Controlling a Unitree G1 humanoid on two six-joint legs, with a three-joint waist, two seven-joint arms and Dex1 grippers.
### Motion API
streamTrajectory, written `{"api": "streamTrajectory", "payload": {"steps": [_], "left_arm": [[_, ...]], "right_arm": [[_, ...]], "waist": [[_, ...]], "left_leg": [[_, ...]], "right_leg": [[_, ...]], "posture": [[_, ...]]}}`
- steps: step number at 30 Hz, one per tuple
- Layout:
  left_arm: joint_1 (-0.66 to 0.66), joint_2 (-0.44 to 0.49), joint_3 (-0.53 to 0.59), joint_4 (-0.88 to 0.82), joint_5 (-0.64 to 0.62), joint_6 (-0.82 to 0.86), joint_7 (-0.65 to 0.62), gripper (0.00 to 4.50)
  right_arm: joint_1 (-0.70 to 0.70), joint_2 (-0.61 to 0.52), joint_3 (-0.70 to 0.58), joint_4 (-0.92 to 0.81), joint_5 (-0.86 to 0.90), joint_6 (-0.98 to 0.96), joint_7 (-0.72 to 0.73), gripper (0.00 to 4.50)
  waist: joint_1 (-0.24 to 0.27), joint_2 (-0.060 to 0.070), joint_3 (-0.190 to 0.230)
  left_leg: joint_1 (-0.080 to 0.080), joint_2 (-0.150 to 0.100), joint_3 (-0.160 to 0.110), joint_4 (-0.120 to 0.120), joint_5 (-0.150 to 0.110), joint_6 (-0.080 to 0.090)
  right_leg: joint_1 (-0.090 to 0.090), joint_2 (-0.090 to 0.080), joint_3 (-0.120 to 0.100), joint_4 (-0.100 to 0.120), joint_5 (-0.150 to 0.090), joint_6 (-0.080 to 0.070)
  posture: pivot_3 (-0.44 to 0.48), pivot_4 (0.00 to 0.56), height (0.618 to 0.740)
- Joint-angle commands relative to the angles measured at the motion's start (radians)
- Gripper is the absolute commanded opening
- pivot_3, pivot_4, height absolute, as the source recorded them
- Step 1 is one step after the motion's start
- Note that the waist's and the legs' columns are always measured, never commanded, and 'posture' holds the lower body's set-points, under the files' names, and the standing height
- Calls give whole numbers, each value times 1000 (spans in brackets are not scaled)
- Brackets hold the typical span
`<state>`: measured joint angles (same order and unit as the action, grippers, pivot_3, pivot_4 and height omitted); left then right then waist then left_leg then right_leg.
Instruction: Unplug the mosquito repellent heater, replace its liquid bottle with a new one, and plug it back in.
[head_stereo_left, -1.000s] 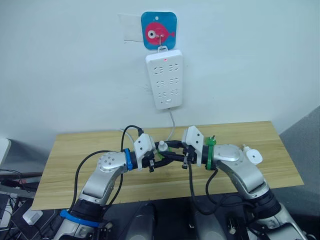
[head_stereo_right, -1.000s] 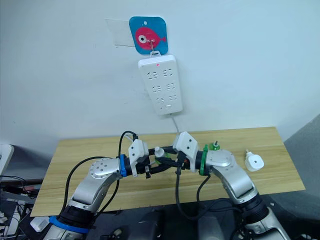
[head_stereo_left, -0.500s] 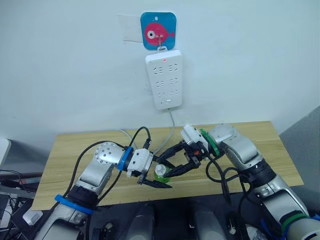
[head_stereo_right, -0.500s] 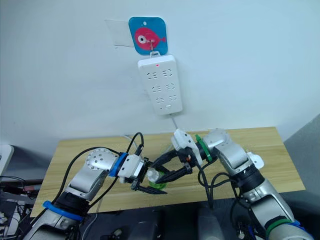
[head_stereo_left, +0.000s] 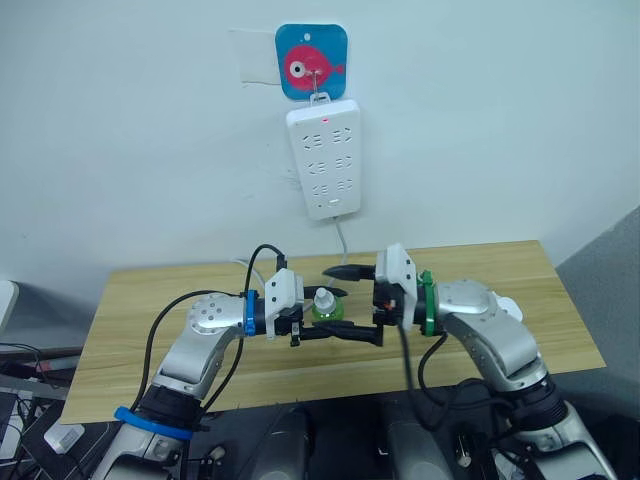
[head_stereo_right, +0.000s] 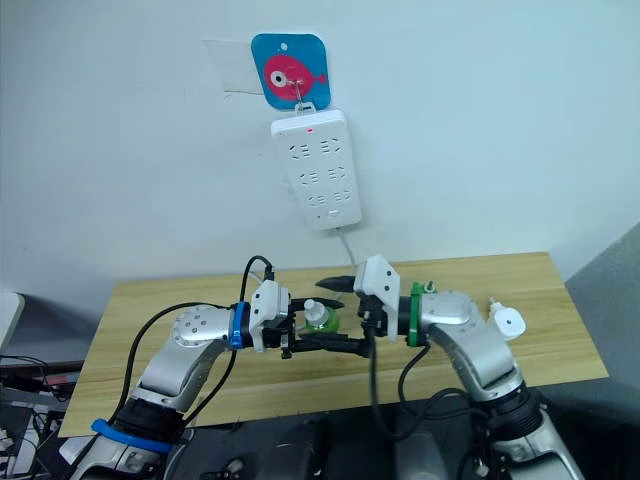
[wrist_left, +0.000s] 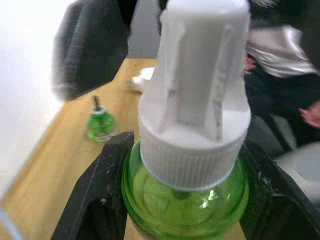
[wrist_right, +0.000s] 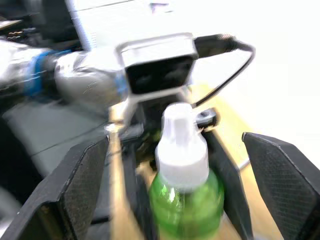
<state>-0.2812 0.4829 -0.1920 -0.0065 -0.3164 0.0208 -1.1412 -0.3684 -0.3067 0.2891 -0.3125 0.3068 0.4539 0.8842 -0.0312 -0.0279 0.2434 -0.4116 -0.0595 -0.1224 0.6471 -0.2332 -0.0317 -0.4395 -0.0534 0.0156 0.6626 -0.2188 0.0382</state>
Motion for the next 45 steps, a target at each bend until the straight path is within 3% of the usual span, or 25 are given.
{"api": "streamTrajectory", "payload": {"steps": [1,9,20,24,33,36,45], "left_arm": [[9,0,9,-55,-8,15,21,2273],[-16,11,12,-41,-10,22,-3,2273],[-8,29,26,-23,-15,3,-24,2273],[-17,26,26,-5,-10,-9,-32,2273],[-16,27,19,-14,-9,-13,-40,2273],[-16,25,16,-22,-10,-8,-36,2273],[-24,17,10,-24,-11,-2,-34,2273]], "right_arm": [[5,38,31,-29,-57,-10,-107,4462],[-12,-19,-15,30,-76,-53,-106,4462],[42,-206,-106,-58,109,20,60,4462],[10,-175,-102,-118,227,123,65,4462],[-40,-101,-18,-106,177,132,-1,4462],[-44,-96,-5,-89,167,122,-1,3862],[-63,-80,22,-45,115,67,7,546]], "waist": [[1,0,0],[1,0,0],[-1,0,0],[-3,0,0],[2,0,0],[2,0,-1],[1,0,-1]], "left_leg": [[0,0,0,0,0,0],[0,0,0,0,0,0],[0,0,0,0,0,0],[0,1,0,-1,0,0],[0,0,0,0,0,0],[0,0,0,0,0,0],[0,0,0,0,0,0]], "right_leg": [[0,0,0,0,0,0],[1,0,-1,-1,0,0],[1,0,-1,-1,0,0],[1,1,-1,-1,0,0],[1,0,-1,-2,0,0],[1,0,-1,-1,0,0],[1,0,-1,-1,0,0]], "posture": [[-24,232,740],[-29,226,740],[-35,219,740],[-32,209,740],[-32,203,740],[-26,202,740],[-27,209,740]]}}
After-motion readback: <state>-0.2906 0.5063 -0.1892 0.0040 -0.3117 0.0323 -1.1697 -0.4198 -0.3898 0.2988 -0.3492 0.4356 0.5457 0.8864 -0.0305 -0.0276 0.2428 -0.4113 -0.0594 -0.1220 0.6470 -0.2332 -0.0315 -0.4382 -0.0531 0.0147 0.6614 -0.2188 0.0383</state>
